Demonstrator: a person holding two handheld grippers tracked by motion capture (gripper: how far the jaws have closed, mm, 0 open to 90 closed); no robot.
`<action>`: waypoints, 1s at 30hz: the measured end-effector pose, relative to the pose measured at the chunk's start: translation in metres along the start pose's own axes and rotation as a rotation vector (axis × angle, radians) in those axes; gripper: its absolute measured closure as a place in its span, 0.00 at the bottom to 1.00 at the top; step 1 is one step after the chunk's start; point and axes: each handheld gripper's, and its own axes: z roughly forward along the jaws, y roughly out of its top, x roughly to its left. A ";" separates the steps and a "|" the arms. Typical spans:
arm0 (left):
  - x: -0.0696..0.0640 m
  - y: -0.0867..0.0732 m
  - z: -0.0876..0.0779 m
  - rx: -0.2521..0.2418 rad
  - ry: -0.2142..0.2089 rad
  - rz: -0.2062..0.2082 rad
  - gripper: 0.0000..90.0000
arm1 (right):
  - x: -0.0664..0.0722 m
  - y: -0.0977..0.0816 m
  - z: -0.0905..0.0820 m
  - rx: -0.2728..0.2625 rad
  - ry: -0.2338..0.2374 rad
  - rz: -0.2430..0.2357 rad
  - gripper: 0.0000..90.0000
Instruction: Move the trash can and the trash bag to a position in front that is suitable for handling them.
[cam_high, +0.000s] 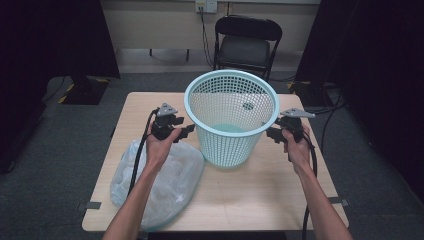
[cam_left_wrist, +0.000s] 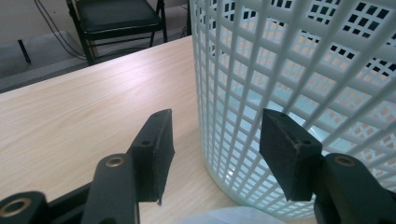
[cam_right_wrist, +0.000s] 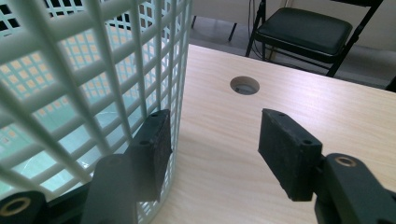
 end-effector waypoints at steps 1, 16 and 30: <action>-0.003 -0.001 -0.001 -0.001 -0.011 0.003 0.49 | 0.000 -0.001 -0.002 -0.001 -0.005 -0.007 0.49; -0.038 -0.024 -0.029 -0.030 -0.052 0.039 0.46 | 0.009 -0.021 -0.040 -0.009 0.011 -0.048 0.51; -0.062 -0.042 -0.058 -0.032 -0.106 0.092 0.40 | 0.022 -0.042 -0.076 -0.013 0.067 -0.063 0.51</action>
